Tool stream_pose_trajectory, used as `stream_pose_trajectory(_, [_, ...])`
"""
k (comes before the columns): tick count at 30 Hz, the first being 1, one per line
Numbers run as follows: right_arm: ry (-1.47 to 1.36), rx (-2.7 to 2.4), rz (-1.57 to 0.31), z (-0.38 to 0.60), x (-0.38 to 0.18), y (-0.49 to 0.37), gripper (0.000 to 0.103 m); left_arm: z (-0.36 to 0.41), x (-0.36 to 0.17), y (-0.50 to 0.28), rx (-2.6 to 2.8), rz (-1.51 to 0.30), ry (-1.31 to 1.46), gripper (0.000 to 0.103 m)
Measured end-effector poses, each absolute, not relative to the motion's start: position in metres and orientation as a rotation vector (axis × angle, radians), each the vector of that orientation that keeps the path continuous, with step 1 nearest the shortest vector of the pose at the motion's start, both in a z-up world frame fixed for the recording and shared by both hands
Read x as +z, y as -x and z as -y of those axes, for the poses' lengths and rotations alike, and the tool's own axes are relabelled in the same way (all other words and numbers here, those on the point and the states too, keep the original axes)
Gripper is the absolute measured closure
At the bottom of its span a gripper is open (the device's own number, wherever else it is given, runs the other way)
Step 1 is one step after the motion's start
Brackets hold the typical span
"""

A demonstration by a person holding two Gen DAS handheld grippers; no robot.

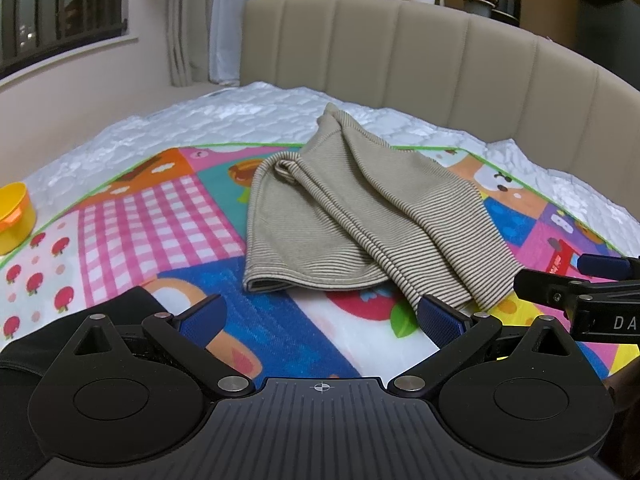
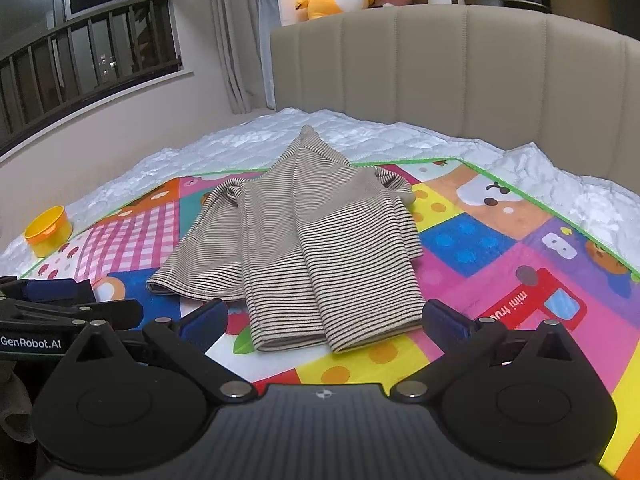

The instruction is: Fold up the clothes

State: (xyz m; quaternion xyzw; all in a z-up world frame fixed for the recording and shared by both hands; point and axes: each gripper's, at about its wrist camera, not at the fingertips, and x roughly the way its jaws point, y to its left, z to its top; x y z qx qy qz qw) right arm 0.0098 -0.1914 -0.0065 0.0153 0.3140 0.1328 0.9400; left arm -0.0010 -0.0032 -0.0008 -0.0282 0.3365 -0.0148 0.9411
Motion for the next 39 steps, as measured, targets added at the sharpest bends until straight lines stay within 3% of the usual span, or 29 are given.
stream_pose_trajectory(39, [-0.039, 0.272, -0.649, 0.1936, -0.0065, -0.01, 0.0, 0.0051, -0.0017, 0.0004, -0.029, -0.701, 0.061, 0.0])
